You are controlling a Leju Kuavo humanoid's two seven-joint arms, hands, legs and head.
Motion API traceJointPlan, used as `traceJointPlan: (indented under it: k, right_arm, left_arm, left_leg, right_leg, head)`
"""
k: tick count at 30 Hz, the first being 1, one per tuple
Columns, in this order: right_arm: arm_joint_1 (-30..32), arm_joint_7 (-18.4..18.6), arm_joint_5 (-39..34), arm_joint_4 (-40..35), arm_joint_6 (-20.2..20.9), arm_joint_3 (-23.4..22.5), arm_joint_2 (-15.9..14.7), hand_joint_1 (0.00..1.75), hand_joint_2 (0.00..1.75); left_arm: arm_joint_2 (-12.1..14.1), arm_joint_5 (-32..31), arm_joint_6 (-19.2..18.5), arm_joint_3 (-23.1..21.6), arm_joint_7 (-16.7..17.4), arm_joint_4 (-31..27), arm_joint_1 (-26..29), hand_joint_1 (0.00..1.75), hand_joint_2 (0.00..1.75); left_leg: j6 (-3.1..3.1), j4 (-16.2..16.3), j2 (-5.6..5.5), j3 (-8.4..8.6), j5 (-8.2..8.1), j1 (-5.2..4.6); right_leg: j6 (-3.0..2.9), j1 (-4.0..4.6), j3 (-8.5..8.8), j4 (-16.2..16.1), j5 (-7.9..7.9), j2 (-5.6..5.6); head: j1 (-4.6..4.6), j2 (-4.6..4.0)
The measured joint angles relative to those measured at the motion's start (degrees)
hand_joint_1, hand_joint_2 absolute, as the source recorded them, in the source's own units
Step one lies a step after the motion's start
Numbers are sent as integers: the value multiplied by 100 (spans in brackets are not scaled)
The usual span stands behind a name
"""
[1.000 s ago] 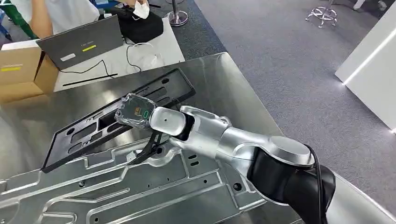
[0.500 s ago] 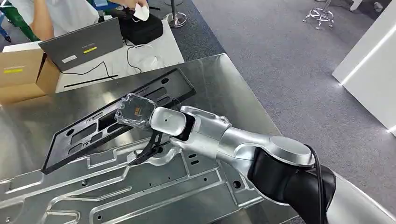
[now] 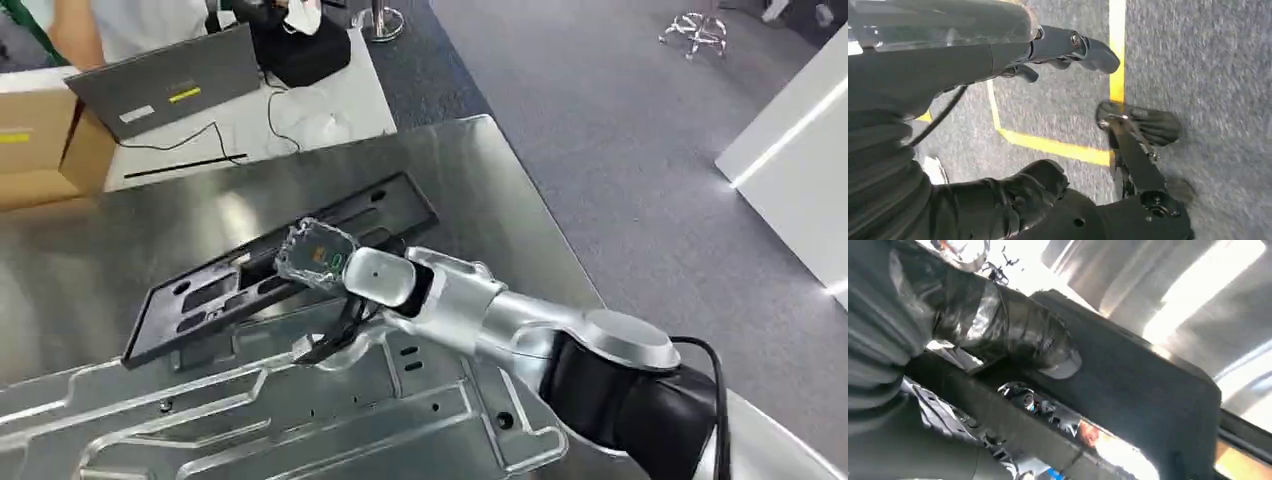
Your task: Take the parts from the cabinet and place them on the table.
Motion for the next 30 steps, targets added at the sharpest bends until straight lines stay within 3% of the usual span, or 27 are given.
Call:
traceJointPlan:
  k: [1, 2, 3, 4, 6, 7, 8, 9, 10, 12, 15, 17, 22, 25, 26, 27, 28, 30]
  right_arm:
    - [74, 4, -11, 20, 5, 2, -18, 175, 175]
    - [107, 4, -20, 29, 2, 2, -24, 175, 175]
    - [116, 4, -26, 37, 2, 7, -24, 175, 175]
    - [115, 4, -26, 40, 2, 13, -22, 175, 175]
    - [67, 4, -26, 37, 0, 13, -20, 175, 175]
    - [30, 2, -26, 35, 0, 13, -11, 175, 175]
    - [-6, 2, -28, 35, 0, 15, -15, 175, 175]
    - [-52, 0, -28, 11, -2, 15, 22, 175, 175]
    - [-124, -4, -28, -17, -4, 15, 32, 175, 175]
    - [-234, -13, -28, -59, -2, 15, 39, 175, 175]
    - [-323, -13, -28, -63, -2, 15, 70, 175, 175]
    - [-364, -15, -26, -63, -2, 15, 96, 175, 175]
    - [-375, -15, -26, -63, -8, 15, 124, 175, 175]
    - [-375, -15, -26, -63, -8, 15, 129, 175, 175]
    - [-376, -15, -26, -63, -8, 15, 127, 175, 175]
    - [-378, -15, -26, -63, -8, 15, 124, 175, 175]
    - [-381, -17, -26, -63, -8, 15, 124, 175, 175]
    - [-370, -17, -26, -61, -8, 15, 124, 175, 175]
  left_arm:
    - [2, -22, 13, 0, -2, 0, 0, 0, 175]
    - [7, -35, 30, 0, -17, 0, 4, 0, 175]
    - [7, -42, 59, 0, -41, 0, 11, 0, 175]
    - [4, -57, 79, 0, -59, 0, 22, 0, 175]
    - [0, -81, 94, 0, -79, 0, 42, 0, 175]
    - [-53, -88, 92, 0, -79, 15, 33, 0, 175]
    - [-39, -96, 92, 0, -81, 20, 21, 0, 175]
    - [-50, -96, 105, 0, -89, 15, 16, 0, 175]
    - [-2, -96, 105, 0, -111, -2, -7, 0, 175]
    - [-20, -94, 81, 0, -111, -2, -64, 0, 175]
    - [-18, -70, 55, 0, -107, -2, -140, 0, 175]
    - [-11, -59, 28, 0, -92, -4, -177, 0, 175]
    - [31, -53, 4, 2, -92, -7, -209, 0, 175]
    - [52, -55, 11, 2, -76, -7, -222, 0, 175]
    - [74, -55, 13, 2, -74, -9, -226, 0, 175]
    - [76, -59, 15, 2, -70, -9, -235, 0, 175]
    - [76, -64, 15, 2, -68, -9, -243, 0, 175]
    - [76, -79, 15, 2, -65, -9, -257, 0, 175]
  left_leg:
    - [13, 460, -20, -176, -156, -38]
    - [-18, 671, -21, -269, -138, -50]
    - [-87, 627, -18, -273, 44, -35]
    - [-195, 339, -13, -171, 354, 11]
    - [-516, -671, 0, 252, 943, 217]
    - [-738, -894, -57, 327, 794, 262]
    - [-577, -634, -172, 253, 914, 179]
    - [-495, -615, -153, 204, 806, 224]
    - [-389, -537, -153, 143, 776, 196]
    - [-334, -542, -130, 114, 787, 196]
    - [-236, -541, -136, 89, 843, 187]
    - [-180, -509, -163, 35, 874, 112]
    - [-94, -484, -144, -35, 914, -7]
    - [-62, -457, -129, -48, 924, -44]
    - [-11, -483, -103, -55, 975, -42]
    - [45, -505, -62, -47, 1014, -13]
    - [81, -513, -45, -70, 1037, -25]
    - [116, -510, -5, -123, 1061, -75]
  right_leg:
    - [8, 6, 76, -32, -15, -36]
    - [25, -3, 107, -32, -26, -46]
    - [39, -38, 115, -16, -32, -48]
    - [87, -92, 104, 21, -46, -36]
    - [238, -236, -13, 215, -91, 32]
    - [330, -199, -110, 379, -125, 72]
    - [376, -257, -210, 463, -155, 125]
    - [411, -205, -278, 610, -162, 166]
    - [419, -239, -340, 672, -154, 189]
    - [398, -291, -348, 674, -185, 203]
    - [389, -289, -303, 643, -176, 203]
    - [343, -275, -263, 541, -54, 209]
    - [440, -374, -321, 510, 18, 194]
    - [538, -394, -320, 491, 49, 197]
    - [576, -399, -324, 501, 64, 218]
    - [536, -404, -405, 667, -146, 189]
    - [466, -380, -559, 1052, -463, 161]
    - [373, -319, -954, 2103, -1036, 164]
  head:
    - [0, 0]
    - [5, 0]
    - [0, 0]
    - [0, 0]
    - [0, 0]
    - [-14, 0]
    - [-15, 0]
    - [9, 0]
    - [11, 0]
    - [9, 0]
    - [9, 0]
    - [11, -2]
    - [7, 0]
    - [5, 0]
    - [7, 0]
    - [9, 0]
    - [9, 0]
    - [7, -2]
